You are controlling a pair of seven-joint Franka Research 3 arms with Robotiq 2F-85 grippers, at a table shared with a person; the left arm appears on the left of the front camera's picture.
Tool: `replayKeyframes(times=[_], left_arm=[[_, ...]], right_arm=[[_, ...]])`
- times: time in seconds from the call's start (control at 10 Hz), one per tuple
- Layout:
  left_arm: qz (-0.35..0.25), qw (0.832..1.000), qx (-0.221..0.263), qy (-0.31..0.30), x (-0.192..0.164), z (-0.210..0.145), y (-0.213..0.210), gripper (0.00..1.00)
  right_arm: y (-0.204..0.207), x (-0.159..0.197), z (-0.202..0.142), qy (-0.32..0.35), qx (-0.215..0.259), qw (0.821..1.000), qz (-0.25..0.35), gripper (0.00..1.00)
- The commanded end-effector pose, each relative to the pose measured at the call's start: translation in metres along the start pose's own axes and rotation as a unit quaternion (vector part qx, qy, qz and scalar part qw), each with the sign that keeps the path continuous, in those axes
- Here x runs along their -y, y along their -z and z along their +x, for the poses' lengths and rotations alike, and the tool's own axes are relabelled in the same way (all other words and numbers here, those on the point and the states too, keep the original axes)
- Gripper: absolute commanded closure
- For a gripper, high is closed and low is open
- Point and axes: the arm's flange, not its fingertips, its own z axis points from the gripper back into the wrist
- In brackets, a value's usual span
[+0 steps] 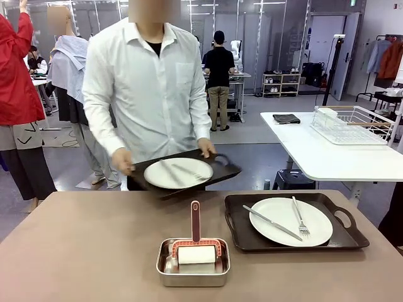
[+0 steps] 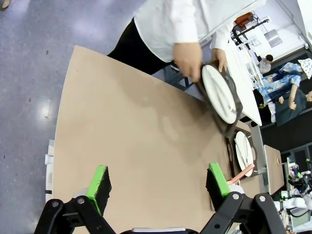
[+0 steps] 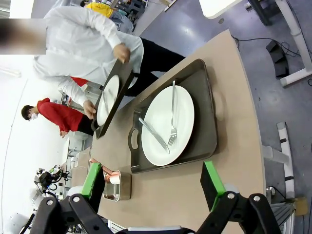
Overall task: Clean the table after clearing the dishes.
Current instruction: When the left (or right) Handle tray is removed, use the left hand (or right hand) to clean the left (or right) side of the table with the Lint Roller.
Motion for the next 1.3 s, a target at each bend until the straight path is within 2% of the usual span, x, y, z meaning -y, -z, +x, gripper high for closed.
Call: replayKeyframes(times=[0.0,1.2], left_arm=[[-0.006,1.0,0.003,-0.002,-0.0018,0.0008,-0.0014,0.0],[-0.006,1.0,0.003,-0.002,-0.0018,0.0008,-0.0014,0.0]], right_arm=[[0.0009,0.0008,0.0013,-0.007,0.007,1.0,0.006,0.0],[0.0009,0.0008,0.0013,-0.007,0.007,1.0,0.006,0.0]])
